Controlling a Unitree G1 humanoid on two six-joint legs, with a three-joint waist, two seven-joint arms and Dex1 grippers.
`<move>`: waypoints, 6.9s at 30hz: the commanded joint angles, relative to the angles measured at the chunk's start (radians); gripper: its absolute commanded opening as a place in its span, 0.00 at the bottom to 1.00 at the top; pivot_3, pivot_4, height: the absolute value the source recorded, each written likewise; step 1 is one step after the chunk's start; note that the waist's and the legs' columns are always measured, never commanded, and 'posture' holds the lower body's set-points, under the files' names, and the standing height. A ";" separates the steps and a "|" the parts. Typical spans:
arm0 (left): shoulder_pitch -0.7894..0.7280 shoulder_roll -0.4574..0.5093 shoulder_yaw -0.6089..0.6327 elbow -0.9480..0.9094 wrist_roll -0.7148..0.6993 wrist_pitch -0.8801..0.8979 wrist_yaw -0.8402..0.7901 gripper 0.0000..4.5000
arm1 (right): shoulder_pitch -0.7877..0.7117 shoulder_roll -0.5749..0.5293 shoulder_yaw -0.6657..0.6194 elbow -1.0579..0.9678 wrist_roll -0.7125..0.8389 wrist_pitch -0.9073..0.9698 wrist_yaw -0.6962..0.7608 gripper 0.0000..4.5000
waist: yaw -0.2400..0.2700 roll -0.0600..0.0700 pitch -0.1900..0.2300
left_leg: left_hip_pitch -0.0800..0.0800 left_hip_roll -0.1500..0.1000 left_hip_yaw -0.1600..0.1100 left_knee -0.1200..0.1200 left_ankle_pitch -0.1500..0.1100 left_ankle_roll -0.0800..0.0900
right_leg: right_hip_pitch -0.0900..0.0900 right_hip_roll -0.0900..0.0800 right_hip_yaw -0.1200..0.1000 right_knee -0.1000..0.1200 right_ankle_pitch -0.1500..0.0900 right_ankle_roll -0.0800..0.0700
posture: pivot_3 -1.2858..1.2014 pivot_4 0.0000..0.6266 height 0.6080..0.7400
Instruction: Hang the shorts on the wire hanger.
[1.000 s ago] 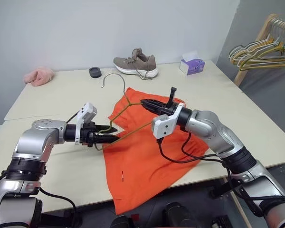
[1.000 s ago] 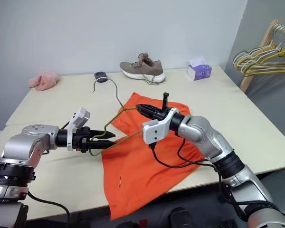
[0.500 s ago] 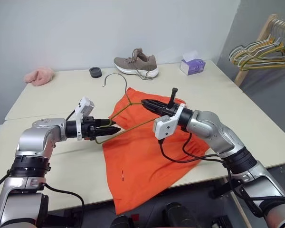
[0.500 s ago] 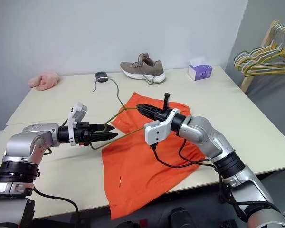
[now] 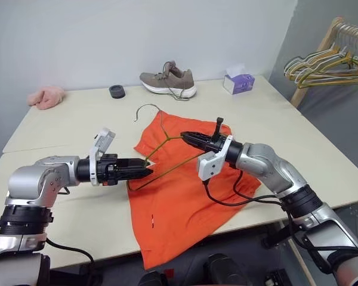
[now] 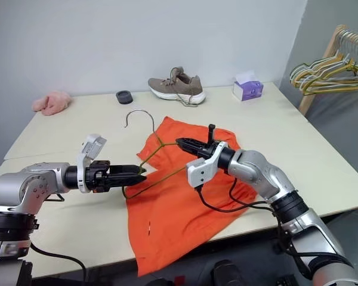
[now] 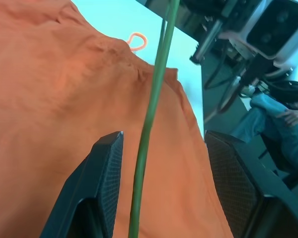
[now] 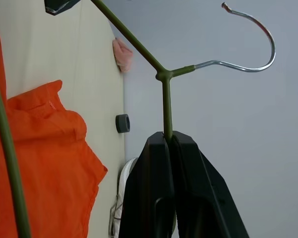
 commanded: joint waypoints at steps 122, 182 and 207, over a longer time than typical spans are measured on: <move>0.025 -0.083 -0.025 0.060 0.311 -0.551 0.152 0.62 | 0.525 -0.495 -0.577 -0.405 0.791 1.517 0.608 0.00 | -0.003 -0.001 0.000 | 0.000 0.001 0.004 0.000 0.000 0.000 | 0.000 -0.002 0.001 0.000 -0.003 0.005 | 0.41 0.10 1.00; 0.008 -0.107 -0.062 0.173 0.407 -0.710 0.189 0.62 | 0.728 -0.739 -0.463 -0.652 0.892 1.362 0.688 0.00 | -0.003 -0.004 0.001 | 0.000 0.002 0.011 0.000 -0.001 0.001 | -0.002 -0.001 0.006 -0.002 -0.005 0.006 | 0.40 0.10 1.00; 0.010 -0.126 -0.076 0.173 0.419 -0.722 0.184 0.62 | 0.842 -0.747 -0.665 -0.650 1.016 1.389 0.765 0.00 | -0.004 -0.007 0.003 | 0.000 0.002 0.011 0.000 -0.001 0.001 | -0.001 0.000 0.006 -0.002 -0.005 0.006 | 0.40 0.11 1.00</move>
